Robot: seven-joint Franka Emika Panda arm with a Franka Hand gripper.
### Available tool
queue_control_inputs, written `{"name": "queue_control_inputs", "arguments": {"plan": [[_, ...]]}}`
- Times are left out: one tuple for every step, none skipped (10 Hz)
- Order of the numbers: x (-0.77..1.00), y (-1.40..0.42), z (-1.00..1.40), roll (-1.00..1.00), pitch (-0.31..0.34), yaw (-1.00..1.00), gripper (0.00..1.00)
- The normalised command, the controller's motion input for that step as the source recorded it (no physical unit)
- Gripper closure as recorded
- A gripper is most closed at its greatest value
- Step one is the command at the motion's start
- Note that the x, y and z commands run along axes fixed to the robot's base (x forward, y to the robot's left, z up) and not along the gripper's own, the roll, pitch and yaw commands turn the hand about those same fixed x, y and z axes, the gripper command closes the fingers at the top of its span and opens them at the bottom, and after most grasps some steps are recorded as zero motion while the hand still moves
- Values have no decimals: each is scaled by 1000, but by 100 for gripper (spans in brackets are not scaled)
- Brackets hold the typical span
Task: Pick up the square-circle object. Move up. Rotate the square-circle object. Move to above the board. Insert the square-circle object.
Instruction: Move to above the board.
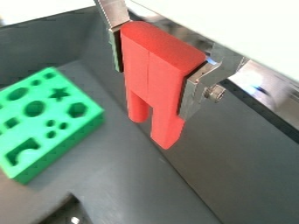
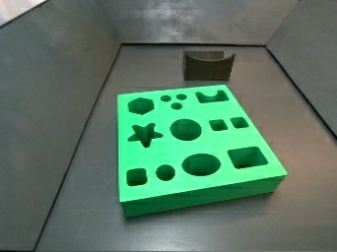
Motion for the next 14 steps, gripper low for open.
{"name": "queue_control_inputs", "arguments": {"plan": [[197, -1000, -32, -4, 5, 1000, 100], [206, -1000, -31, -15, 4, 1000, 100], [211, -1000, -31, -8, 5, 1000, 100], [222, -1000, -32, 1, 6, 1000, 100], [233, -1000, -30, -1, 6, 1000, 100], [238, -1000, -31, 6, 6, 1000, 100], [248, -1000, -28, 7, 7, 1000, 100], [260, -1000, -29, 11, 8, 1000, 100], [269, -1000, -28, 17, 9, 1000, 100], [291, -1000, -27, 22, 11, 1000, 100], [285, -896, -27, 28, 14, 1000, 100], [195, -532, -12, 33, 18, 1000, 100], [129, -320, -1, 43, 20, 1000, 100], [85, -199, 9, 54, 22, 1000, 100]]}}
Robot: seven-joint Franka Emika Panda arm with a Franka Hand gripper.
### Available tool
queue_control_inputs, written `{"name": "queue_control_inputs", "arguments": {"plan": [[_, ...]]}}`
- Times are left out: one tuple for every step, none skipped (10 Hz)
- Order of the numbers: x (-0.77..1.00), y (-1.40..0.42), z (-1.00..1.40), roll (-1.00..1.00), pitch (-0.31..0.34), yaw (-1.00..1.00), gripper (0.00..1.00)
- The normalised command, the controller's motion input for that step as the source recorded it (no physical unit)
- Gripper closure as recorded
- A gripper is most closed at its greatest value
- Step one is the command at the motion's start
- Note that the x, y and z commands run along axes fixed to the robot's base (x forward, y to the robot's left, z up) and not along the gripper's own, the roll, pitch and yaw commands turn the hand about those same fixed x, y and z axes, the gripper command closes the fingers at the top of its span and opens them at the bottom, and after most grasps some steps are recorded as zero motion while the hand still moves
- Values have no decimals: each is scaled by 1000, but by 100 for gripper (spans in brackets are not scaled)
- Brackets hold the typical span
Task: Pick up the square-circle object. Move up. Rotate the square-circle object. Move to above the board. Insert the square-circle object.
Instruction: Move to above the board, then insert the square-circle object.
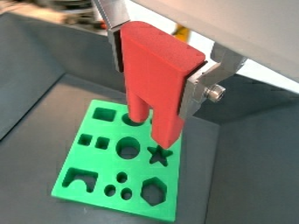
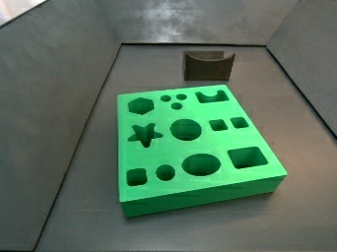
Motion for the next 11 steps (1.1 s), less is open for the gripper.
{"name": "queue_control_inputs", "arguments": {"plan": [[74, -122, 2, 70, 30, 1000, 100], [79, -90, -3, 85, 40, 1000, 100], [79, -78, 0, 100, 46, 1000, 100], [70, -49, 5, 104, 44, 564, 100], [62, -34, 11, 102, 43, 320, 100], [-106, -623, -546, 117, -313, 520, 100], [-89, -620, -537, 84, -313, 560, 100], [0, -511, -471, 0, -221, 631, 100], [0, -434, -486, 0, -216, 700, 100], [0, -540, -586, 53, -281, 651, 100], [0, -380, -534, 193, -264, 626, 100]]}}
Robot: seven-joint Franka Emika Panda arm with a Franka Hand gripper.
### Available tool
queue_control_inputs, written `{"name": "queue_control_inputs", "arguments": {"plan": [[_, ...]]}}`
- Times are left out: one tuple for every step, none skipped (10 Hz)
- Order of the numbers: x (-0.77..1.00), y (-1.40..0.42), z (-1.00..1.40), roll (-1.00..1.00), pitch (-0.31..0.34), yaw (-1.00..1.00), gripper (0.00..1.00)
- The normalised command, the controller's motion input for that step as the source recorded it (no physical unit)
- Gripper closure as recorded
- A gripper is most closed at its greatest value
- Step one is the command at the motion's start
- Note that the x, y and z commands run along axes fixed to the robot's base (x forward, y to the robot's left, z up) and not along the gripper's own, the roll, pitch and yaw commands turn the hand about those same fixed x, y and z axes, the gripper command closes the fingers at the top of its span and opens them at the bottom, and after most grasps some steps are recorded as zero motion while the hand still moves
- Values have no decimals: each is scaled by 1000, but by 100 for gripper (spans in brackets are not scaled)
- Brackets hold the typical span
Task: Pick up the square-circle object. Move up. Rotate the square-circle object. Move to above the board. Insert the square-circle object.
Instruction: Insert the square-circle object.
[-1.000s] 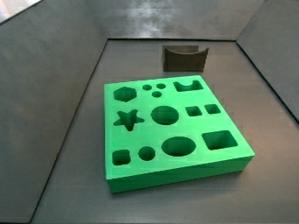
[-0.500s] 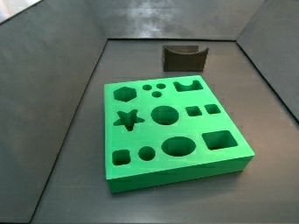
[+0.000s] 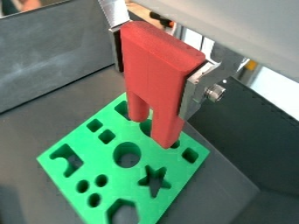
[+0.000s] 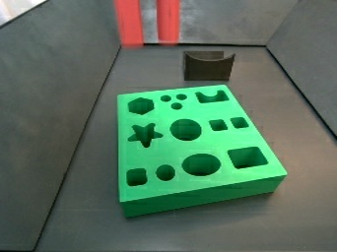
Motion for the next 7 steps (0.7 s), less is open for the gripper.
{"name": "queue_control_inputs", "arguments": {"plan": [[0, -374, -489, 284, -249, 554, 100], [0, -509, -537, 289, -204, 377, 100], [166, -549, -589, 211, -14, 37, 100], [160, -369, -520, 0, -11, 100, 100], [0, -234, -517, -31, -70, 154, 100], [-146, -220, -374, 13, -219, 123, 100], [-129, -229, -400, 39, -173, 0, 100]]}}
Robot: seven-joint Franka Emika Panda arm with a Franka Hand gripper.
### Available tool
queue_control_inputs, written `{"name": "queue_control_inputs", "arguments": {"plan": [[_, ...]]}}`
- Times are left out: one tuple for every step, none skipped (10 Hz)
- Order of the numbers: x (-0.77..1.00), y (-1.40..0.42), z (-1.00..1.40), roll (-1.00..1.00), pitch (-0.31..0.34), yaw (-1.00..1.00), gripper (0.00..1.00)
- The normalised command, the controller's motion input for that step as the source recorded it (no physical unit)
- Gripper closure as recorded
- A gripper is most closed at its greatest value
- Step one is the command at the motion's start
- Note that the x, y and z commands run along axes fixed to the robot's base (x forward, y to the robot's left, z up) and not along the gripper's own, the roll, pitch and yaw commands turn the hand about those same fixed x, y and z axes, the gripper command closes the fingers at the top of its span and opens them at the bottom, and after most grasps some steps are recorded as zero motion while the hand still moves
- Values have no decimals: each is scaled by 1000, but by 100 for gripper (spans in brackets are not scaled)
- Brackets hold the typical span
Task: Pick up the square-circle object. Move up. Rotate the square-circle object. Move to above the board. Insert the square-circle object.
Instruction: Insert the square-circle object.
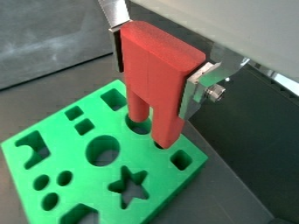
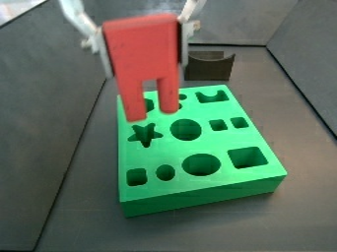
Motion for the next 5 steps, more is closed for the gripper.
{"name": "queue_control_inputs", "arguments": {"plan": [[-149, -157, -363, 71, -219, 54, 100], [-149, -380, -549, 251, -280, 14, 100], [3, -443, -509, 380, -139, 0, 100], [0, -440, -594, 330, -154, 0, 100], [0, -411, -617, 331, -29, 0, 100]]}}
